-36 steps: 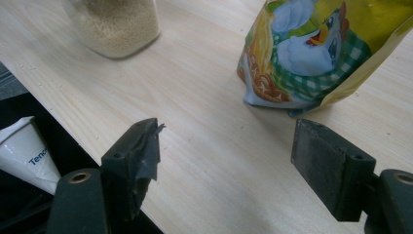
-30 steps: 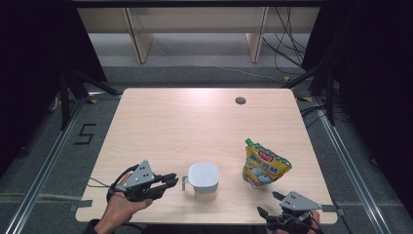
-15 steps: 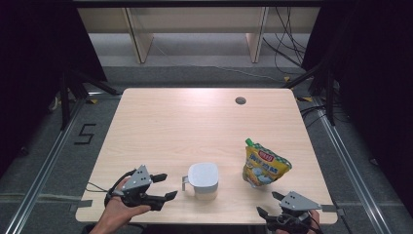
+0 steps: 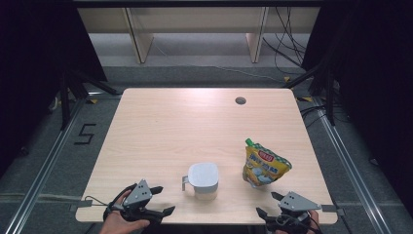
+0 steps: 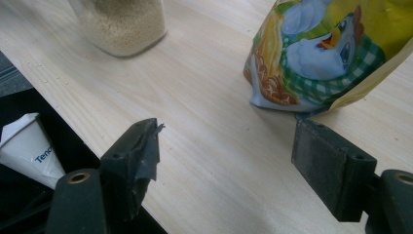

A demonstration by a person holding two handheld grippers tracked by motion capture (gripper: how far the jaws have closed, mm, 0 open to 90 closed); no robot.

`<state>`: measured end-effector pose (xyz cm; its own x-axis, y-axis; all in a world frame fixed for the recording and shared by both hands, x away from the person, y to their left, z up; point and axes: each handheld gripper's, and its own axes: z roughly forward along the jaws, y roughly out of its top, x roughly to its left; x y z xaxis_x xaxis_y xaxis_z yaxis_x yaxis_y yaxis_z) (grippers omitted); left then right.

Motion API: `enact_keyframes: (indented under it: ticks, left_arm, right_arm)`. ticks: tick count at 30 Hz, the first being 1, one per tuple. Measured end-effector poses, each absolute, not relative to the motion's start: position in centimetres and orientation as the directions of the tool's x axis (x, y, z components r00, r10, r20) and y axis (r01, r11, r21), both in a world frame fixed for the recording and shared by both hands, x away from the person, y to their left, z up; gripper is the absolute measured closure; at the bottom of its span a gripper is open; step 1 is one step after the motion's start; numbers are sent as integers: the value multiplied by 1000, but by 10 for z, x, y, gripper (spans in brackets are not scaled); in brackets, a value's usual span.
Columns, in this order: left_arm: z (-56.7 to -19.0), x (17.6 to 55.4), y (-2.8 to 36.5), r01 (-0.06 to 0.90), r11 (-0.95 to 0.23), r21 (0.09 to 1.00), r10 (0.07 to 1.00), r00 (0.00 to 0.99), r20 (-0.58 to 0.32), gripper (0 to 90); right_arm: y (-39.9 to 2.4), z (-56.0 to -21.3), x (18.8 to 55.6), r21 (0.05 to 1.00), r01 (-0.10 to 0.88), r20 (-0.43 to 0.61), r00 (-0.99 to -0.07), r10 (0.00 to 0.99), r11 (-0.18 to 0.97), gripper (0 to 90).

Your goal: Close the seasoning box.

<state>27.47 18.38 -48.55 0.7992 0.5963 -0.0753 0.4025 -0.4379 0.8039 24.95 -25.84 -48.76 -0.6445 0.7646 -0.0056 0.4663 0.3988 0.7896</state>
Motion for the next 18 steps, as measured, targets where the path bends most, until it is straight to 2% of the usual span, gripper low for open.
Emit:
enact_keyframes:
  ticks: [5,11,13,14,18]
  left_arm:
    - [-485,264,181,398,-401,825,606,791,-87,207]
    - [-489,257,182,365,-414,834,607,794,-46,207]
    - [-490,255,181,389,-405,827,616,785,-68,207]
    - [-489,256,183,383,-423,821,614,788,-51,207]
    - [-491,256,182,404,-389,828,633,770,-78,207]
  right_arm:
    - [-258,-488,249,786,472,2,-647,762,399,262]
    - [-254,-487,246,788,471,9,-654,756,397,260]
    - [-254,-488,248,786,441,-21,-680,733,433,258]
    - [-253,-488,249,784,442,-16,-687,727,435,258]
    - [-253,-488,249,784,442,-24,-680,733,436,258]
